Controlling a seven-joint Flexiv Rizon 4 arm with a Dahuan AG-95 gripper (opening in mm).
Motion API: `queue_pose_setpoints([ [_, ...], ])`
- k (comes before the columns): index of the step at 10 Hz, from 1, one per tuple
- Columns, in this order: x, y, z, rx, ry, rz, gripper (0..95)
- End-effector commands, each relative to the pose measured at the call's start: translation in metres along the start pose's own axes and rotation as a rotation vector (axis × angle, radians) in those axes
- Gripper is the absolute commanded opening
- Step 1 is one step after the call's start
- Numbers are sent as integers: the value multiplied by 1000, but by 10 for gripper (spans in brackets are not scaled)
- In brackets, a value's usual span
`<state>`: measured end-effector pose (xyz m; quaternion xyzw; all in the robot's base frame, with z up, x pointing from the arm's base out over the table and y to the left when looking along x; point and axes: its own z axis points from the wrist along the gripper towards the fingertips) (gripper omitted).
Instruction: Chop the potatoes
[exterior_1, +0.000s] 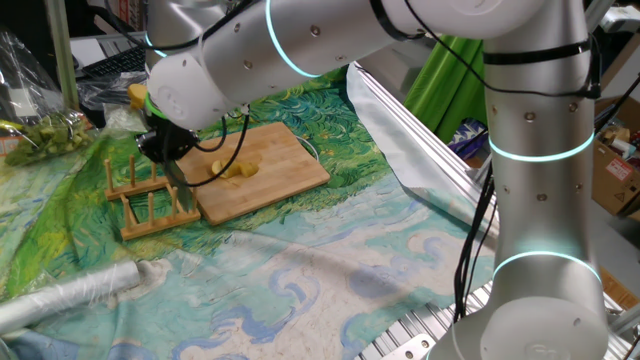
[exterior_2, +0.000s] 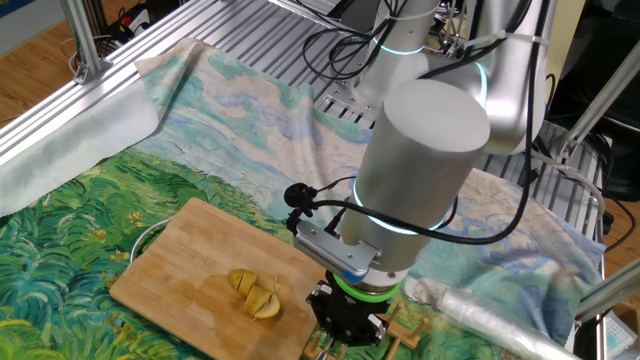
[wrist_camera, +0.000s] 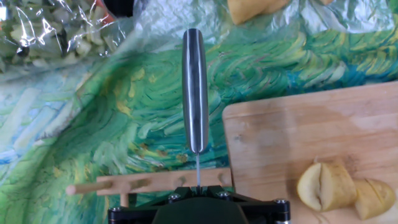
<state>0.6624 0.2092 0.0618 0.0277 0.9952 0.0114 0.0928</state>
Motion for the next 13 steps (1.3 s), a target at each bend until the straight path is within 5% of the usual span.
queue_pose_setpoints([
  [1,4,-2,-1,3,2,0,0],
  [9,7,-2,23,1,-12,3,0],
  [13,8,-3,25,2,-11,8,0],
])
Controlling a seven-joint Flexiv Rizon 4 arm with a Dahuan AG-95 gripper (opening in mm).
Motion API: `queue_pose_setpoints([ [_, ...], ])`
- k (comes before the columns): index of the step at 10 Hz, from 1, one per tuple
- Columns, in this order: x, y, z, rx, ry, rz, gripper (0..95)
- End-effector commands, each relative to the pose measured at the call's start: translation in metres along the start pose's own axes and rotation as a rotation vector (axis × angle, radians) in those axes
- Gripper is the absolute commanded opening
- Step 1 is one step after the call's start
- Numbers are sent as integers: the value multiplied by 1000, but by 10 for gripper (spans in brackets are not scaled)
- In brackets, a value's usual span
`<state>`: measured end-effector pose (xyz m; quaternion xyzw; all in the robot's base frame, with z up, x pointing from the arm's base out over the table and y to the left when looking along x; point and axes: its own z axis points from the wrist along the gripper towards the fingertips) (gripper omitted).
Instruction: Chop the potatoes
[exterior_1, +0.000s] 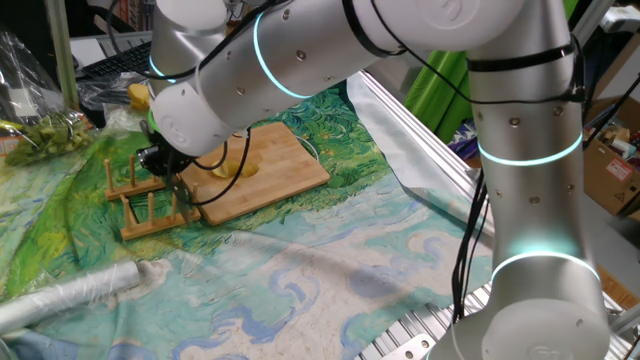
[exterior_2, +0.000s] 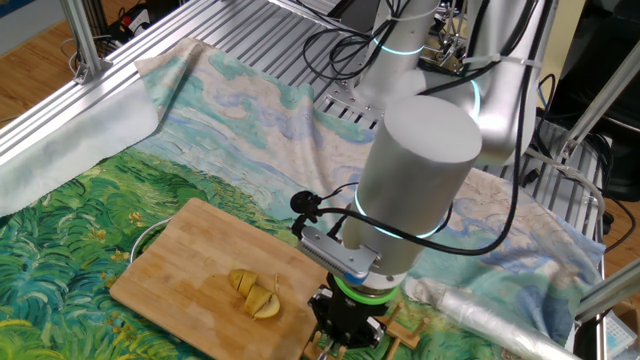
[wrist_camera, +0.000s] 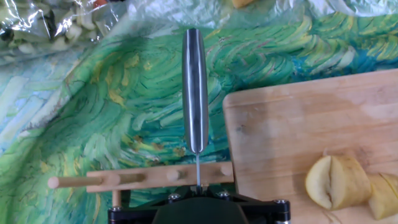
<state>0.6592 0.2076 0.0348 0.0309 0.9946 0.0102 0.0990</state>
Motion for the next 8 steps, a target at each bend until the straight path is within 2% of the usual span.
queue_pose_setpoints([
  [1,0,0,0,-1,3,9,0],
  [2,0,0,0,0,6,14,190],
  [3,0,0,0,2,6,18,190],
  [4,0,0,0,4,6,22,380],
  [7,1,0,-5,13,5,20,380],
  [8,1,0,-11,18,6,17,380],
])
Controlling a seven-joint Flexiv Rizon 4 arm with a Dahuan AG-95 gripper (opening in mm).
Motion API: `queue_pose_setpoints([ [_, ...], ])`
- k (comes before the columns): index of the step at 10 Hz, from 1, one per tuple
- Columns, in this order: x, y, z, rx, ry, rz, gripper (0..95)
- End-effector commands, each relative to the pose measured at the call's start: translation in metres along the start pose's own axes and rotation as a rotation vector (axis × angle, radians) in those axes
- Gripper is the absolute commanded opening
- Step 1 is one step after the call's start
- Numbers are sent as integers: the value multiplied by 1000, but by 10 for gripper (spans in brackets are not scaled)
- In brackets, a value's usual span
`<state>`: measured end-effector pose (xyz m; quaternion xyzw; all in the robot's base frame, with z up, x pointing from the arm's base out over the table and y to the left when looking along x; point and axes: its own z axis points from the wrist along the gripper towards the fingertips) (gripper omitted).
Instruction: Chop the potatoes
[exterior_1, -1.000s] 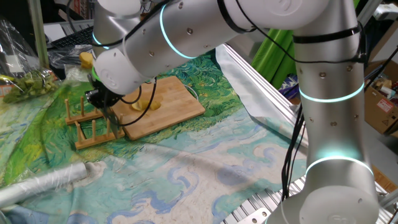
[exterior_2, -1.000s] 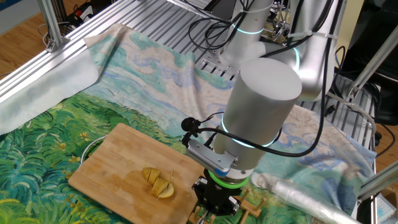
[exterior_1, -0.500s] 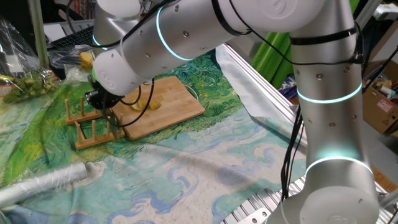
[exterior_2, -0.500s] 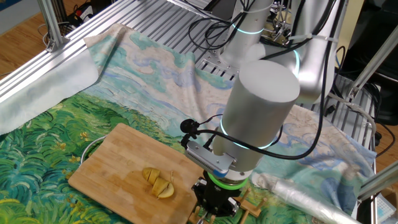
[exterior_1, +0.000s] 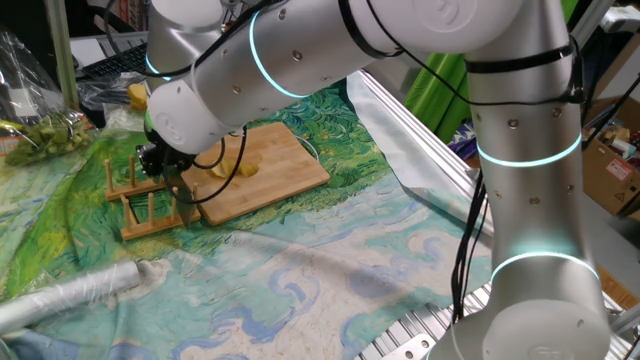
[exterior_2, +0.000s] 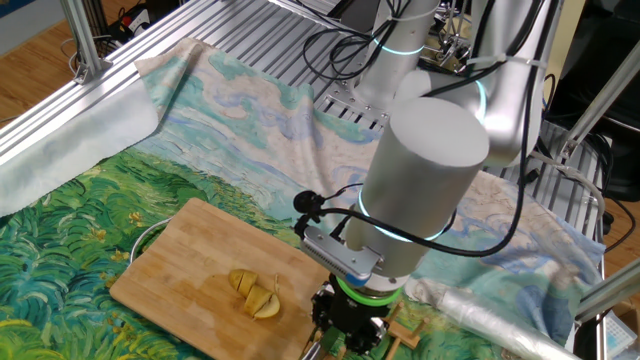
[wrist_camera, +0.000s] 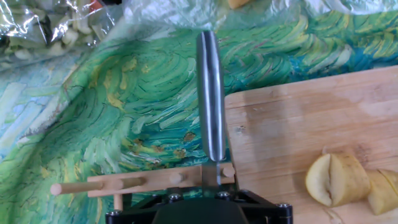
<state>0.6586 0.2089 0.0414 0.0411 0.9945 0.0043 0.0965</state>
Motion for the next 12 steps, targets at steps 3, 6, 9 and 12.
queue_pose_setpoints([
  [3,4,-2,-27,22,12,-12,380],
  [6,8,-8,-61,-5,43,20,380],
  [9,7,-24,-93,-7,78,-4,190],
  [12,-3,-61,-114,-17,105,-39,190],
])
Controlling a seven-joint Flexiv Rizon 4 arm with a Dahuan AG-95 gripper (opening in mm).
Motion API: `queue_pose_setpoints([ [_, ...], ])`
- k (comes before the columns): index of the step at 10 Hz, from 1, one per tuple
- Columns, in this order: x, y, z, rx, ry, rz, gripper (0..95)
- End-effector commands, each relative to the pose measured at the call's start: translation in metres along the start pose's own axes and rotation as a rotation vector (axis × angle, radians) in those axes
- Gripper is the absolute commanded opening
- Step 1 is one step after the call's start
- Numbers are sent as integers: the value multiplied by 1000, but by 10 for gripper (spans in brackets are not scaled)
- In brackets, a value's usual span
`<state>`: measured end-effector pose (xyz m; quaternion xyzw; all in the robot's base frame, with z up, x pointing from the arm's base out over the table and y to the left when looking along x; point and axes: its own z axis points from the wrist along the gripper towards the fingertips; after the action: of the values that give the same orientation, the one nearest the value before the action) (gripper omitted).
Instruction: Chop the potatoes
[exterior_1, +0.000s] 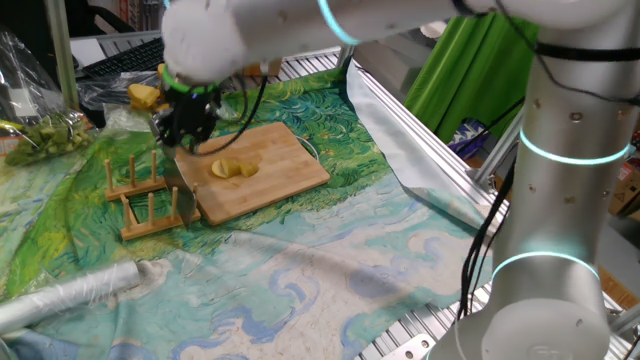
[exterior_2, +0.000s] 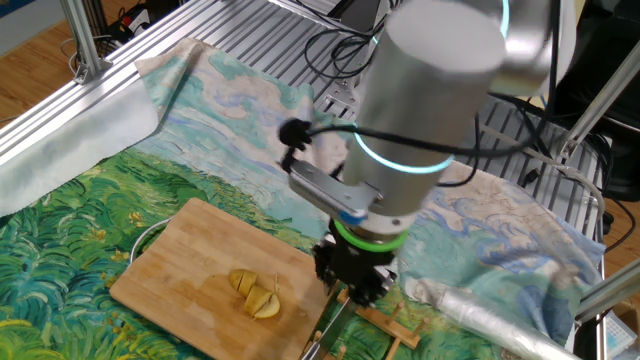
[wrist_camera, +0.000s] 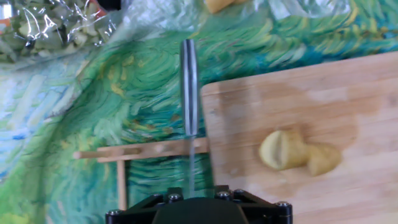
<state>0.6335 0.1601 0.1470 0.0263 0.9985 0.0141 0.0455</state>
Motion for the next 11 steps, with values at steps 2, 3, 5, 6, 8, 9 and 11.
queue_pose_setpoints([
  [2,-9,-39,-13,6,8,-15,0],
  [3,-12,-50,-15,5,16,-16,0],
  [5,-16,-74,-16,10,17,-19,0],
  [6,-17,-86,-17,10,20,-20,0],
  [8,-23,-113,-11,12,27,-45,0],
  [9,-27,-125,-5,13,25,-59,0],
  [11,-33,-144,7,11,21,-77,0],
])
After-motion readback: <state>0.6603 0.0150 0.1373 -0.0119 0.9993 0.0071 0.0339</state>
